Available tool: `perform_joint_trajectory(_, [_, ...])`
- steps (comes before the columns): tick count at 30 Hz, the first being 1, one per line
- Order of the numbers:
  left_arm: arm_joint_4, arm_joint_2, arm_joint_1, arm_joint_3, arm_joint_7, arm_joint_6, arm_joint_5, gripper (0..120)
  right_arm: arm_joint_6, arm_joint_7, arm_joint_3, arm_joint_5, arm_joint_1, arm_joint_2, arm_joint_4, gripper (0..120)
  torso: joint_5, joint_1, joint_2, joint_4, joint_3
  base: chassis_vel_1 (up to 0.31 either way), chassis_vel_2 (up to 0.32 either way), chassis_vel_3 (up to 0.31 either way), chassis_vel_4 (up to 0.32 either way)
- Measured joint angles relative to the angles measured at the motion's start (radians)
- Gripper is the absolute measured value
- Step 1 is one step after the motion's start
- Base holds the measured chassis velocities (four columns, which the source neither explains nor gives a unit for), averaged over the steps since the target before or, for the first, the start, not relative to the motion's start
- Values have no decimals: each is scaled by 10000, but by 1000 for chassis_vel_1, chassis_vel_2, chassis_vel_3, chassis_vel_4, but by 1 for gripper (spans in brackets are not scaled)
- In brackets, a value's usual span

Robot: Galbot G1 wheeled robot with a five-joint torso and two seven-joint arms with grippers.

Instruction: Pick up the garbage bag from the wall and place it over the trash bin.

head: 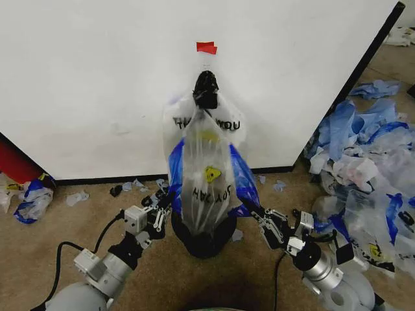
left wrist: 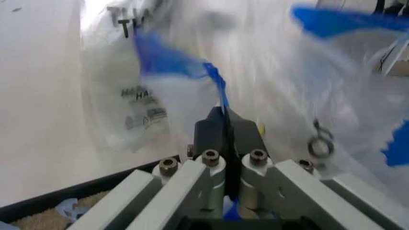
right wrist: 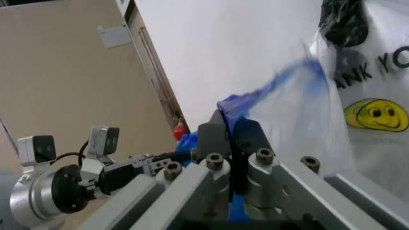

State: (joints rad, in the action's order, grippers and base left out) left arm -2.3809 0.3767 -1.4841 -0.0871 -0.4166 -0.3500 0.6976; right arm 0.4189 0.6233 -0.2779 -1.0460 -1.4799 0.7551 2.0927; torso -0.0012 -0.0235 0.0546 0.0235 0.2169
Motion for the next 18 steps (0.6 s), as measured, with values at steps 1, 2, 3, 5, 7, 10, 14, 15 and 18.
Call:
perform_joint_trajectory(1, [0, 17, -56, -25, 0, -21, -41, 0, 5, 0, 1, 11, -7, 1, 8, 0, 0, 0, 0, 0, 0, 0, 0, 0, 0])
perform_joint_trajectory(2, [-12, 22, -47, -33, 0, -29, -47, 0, 5, -1, 0, 11, 12, -11, 34, 0, -1, 0, 0, 1, 0, 0, 0, 0, 0])
perform_joint_trajectory(3, [-31, 21, -4, -38, 0, -33, -44, 0, 5, -7, -15, 9, 38, -33, 71, 0, 0, 0, 0, 0, 0, 0, 0, 0, 0])
perform_joint_trajectory(5, [-91, -17, 165, -63, -38, -48, 0, 0, 5, -22, -123, -12, 179, -122, 179, 0, 0, 0, 0, 1, 0, 0, 0, 0, 0])
perform_joint_trajectory(7, [-124, -39, 268, -80, -63, -61, 34, 0, 5, -36, -173, -35, 256, -170, 227, 0, -1, 0, 0, 0, 0, 0, 0, 0, 0])
perform_joint_trajectory(10, [-354, -186, 846, -154, -207, -71, 366, 0, -11, -97, -366, -227, 518, -366, 430, 0, -1, 0, 0, 0, 0, 0, 0, 0, 0])
perform_joint_trajectory(14, [-525, -309, 1188, -199, -299, -62, 607, 0, -33, -186, -446, -353, 650, -470, 571, 0, -2, 0, 0, 0, 1, 0, 0, 0, 0])
perform_joint_trajectory(15, [-935, -599, 1737, -299, -496, 31, 1055, 0, -87, -369, -529, -521, 813, -609, 807, 0, 1, -1, 0, 2, 1, 0, 0, 0, 0])
perform_joint_trajectory(18, [-1202, -998, 2268, -316, -764, 213, 1670, 0, -129, -561, -576, -609, 877, -697, 1097, 0, 3, 0, 0, 1, 1, 0, 0, 0, 0])
